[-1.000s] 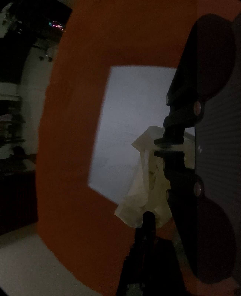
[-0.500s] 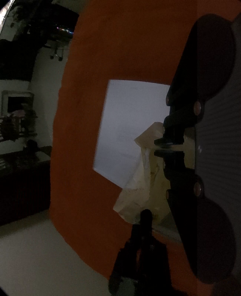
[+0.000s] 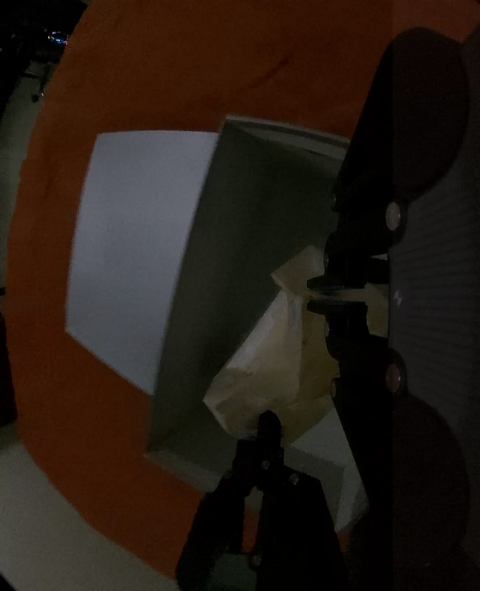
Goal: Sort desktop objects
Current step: 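Carry the paper bag into the white box with the left gripper and open it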
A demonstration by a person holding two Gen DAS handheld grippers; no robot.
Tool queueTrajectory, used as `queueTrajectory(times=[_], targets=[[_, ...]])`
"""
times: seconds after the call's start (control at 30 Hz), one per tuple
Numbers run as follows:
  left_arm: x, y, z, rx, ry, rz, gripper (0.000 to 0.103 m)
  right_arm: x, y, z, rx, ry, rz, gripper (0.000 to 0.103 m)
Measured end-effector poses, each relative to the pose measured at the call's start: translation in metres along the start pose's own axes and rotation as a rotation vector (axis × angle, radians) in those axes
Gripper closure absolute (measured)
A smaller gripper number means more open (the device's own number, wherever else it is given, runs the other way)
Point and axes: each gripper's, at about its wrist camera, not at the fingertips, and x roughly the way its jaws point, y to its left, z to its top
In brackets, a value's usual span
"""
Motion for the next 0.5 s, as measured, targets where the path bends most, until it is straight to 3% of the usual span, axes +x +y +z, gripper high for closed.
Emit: queueTrajectory(times=[0.27,0.5], targets=[[0.045,0.003,-0.012,-0.029,0.1,0.022,0.093,0.04,0.007,-0.009,-0.033,0.077,-0.014,0.096],[0.053,0.001,-0.021,-0.006,0.111,0.033,0.092,0.048,0.016,-0.011,-0.057,0.096,-0.018,0.091]])
